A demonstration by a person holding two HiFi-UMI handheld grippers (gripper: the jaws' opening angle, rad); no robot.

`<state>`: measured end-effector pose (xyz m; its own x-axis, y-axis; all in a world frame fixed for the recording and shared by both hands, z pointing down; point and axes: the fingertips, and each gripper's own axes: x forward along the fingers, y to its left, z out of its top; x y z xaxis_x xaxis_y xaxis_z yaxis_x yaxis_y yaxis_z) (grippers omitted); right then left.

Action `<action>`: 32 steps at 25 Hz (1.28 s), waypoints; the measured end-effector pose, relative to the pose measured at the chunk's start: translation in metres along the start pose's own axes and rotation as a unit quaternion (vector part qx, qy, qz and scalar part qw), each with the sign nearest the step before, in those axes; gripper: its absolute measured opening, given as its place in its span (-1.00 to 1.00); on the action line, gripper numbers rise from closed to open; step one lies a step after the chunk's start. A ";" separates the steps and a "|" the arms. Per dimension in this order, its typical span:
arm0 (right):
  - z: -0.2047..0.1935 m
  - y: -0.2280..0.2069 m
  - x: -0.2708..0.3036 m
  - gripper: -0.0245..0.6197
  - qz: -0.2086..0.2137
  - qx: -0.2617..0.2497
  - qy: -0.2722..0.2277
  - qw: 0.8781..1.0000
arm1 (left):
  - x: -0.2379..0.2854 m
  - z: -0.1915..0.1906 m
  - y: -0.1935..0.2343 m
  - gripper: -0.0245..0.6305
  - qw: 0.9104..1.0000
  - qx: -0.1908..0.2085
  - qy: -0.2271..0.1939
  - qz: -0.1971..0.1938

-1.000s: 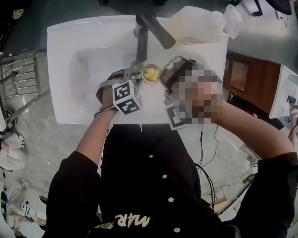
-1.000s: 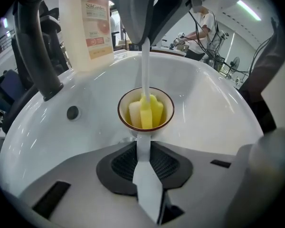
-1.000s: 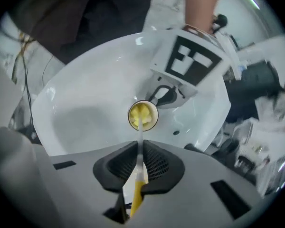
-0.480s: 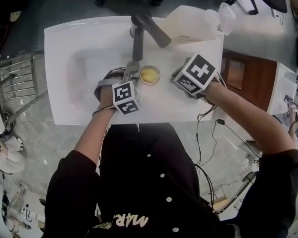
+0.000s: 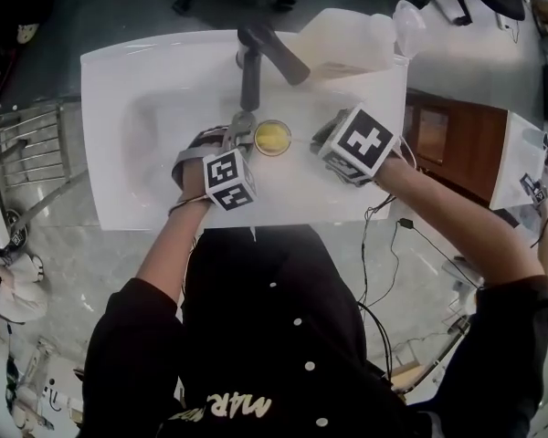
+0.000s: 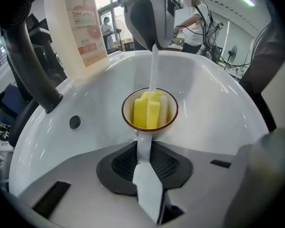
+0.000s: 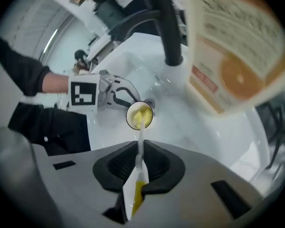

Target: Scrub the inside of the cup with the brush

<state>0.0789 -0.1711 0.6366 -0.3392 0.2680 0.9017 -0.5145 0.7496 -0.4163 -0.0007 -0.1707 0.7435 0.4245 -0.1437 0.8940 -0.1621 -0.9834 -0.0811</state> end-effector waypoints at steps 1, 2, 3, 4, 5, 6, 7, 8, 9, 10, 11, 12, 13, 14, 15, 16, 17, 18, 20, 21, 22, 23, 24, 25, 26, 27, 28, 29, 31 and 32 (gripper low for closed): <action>0.003 0.003 -0.002 -0.77 -0.016 -0.045 0.008 0.999 | 0.001 0.000 -0.001 -0.66 1.000 -0.003 0.000 -0.001; 0.004 0.004 -0.004 -0.77 -0.032 -0.081 0.018 0.996 | 0.001 -0.001 -0.001 -0.66 1.000 -0.005 0.000 -0.002; 0.003 0.004 -0.007 -0.77 -0.047 -0.108 0.028 0.993 | 0.002 -0.001 -0.001 -0.66 1.000 -0.005 0.001 -0.003; 0.001 0.004 -0.010 -0.77 -0.059 -0.128 0.033 0.990 | 0.002 -0.001 -0.002 -0.66 1.000 -0.005 0.001 -0.004; 0.000 0.005 -0.014 -0.77 -0.066 -0.141 0.035 0.987 | 0.002 -0.001 -0.002 -0.66 1.000 -0.005 0.001 -0.005; -0.001 0.007 -0.018 -0.77 -0.071 -0.152 0.034 0.985 | 0.001 -0.001 -0.003 -0.66 1.000 -0.005 0.000 -0.005; -0.002 0.009 -0.023 -0.77 -0.076 -0.165 0.032 0.983 | 0.001 -0.001 -0.003 -0.66 1.000 -0.005 0.000 -0.006; -0.003 0.011 -0.029 -0.77 -0.082 -0.180 0.028 0.980 | 0.001 -0.002 -0.004 -0.66 1.000 -0.005 0.000 -0.006; -0.003 0.012 -0.035 -0.77 -0.090 -0.198 0.024 0.976 | 0.001 -0.003 -0.003 -0.66 1.000 -0.006 0.001 -0.006; -0.002 0.014 -0.040 -0.77 -0.098 -0.220 0.020 0.970 | 0.001 -0.004 -0.003 -0.66 1.000 -0.008 0.000 -0.007; -0.002 0.015 -0.044 -0.77 -0.107 -0.244 0.018 0.964 | 0.001 -0.005 -0.004 -0.66 1.000 -0.011 -0.001 -0.011; -0.002 0.015 -0.047 -0.77 -0.118 -0.271 0.019 0.955 | 0.001 -0.006 -0.005 -0.66 1.000 -0.014 -0.002 -0.013; -0.002 0.016 -0.049 -0.77 -0.130 -0.303 0.023 0.944 | 0.001 -0.006 -0.005 -0.66 1.000 -0.015 -0.002 -0.014; -0.001 0.016 -0.050 -0.77 -0.145 -0.340 0.030 0.929 | 0.001 -0.006 -0.005 -0.66 1.000 -0.015 -0.002 -0.013; 0.001 0.017 -0.050 -0.77 -0.162 -0.383 0.040 0.909 | 0.001 -0.006 -0.005 -0.66 1.000 -0.016 -0.002 -0.013; 0.004 0.018 -0.049 -0.77 -0.180 -0.434 0.052 0.881 | 0.001 -0.005 -0.004 -0.66 1.000 -0.016 -0.002 -0.013; 0.009 0.019 -0.047 -0.77 -0.200 -0.487 0.062 0.848 | 0.001 -0.005 -0.004 -0.66 1.000 -0.017 -0.002 -0.014; 0.015 0.021 -0.045 -0.77 -0.218 -0.538 0.068 0.811 | 0.001 -0.006 -0.004 -0.66 1.000 -0.017 -0.001 -0.014; 0.025 0.027 -0.038 -0.77 -0.243 -0.618 0.074 0.744 | 0.002 -0.007 -0.004 -0.66 1.000 -0.018 0.001 -0.014; 0.024 0.027 -0.033 -0.77 -0.244 -0.650 0.092 0.714 | 0.002 -0.007 -0.004 -0.66 1.000 -0.020 0.001 -0.015; 0.021 0.027 -0.029 -0.77 -0.243 -0.679 0.114 0.684 | 0.002 -0.007 -0.004 -0.66 1.000 -0.023 0.001 -0.016; 0.021 0.026 -0.025 -0.77 -0.244 -0.704 0.133 0.653 | 0.002 -0.007 -0.003 -0.66 1.000 -0.025 0.001 -0.016; 0.022 0.026 -0.021 -0.77 -0.249 -0.728 0.147 0.622 | 0.002 -0.007 -0.004 -0.66 1.000 -0.026 0.001 -0.017; 0.024 0.027 -0.018 -0.78 -0.254 -0.750 0.158 0.590 | 0.003 -0.007 -0.004 -0.66 0.999 -0.027 0.002 -0.018; 0.026 0.028 -0.013 -0.77 -0.258 -0.768 0.168 0.561 | 0.003 -0.007 -0.004 -0.66 0.999 -0.028 0.003 -0.018; 0.027 0.028 -0.008 -0.77 -0.259 -0.782 0.177 0.538 | 0.002 -0.008 -0.005 -0.66 0.999 -0.028 0.004 -0.018; 0.027 0.028 -0.002 -0.77 -0.258 -0.791 0.186 0.522 | 0.002 -0.008 -0.005 -0.66 0.999 -0.028 0.005 -0.018; 0.027 0.028 0.003 -0.77 -0.257 -0.797 0.194 0.511 | 0.002 -0.008 -0.005 -0.66 0.999 -0.029 0.006 -0.016; 0.026 0.026 0.011 -0.77 -0.259 -0.793 0.204 0.513 | 0.003 -0.008 -0.005 -0.66 0.999 -0.032 0.007 -0.015; 0.026 0.024 0.013 -0.77 -0.258 -0.780 0.204 0.533 | 0.003 -0.009 -0.005 -0.66 0.999 -0.033 0.007 -0.014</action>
<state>0.0416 -0.1652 0.6348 -0.1066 -0.3462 0.9321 0.9312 0.2939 0.2156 -0.0063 -0.1652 0.7507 0.4165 -0.1135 0.9020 -0.2094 -0.9775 -0.0263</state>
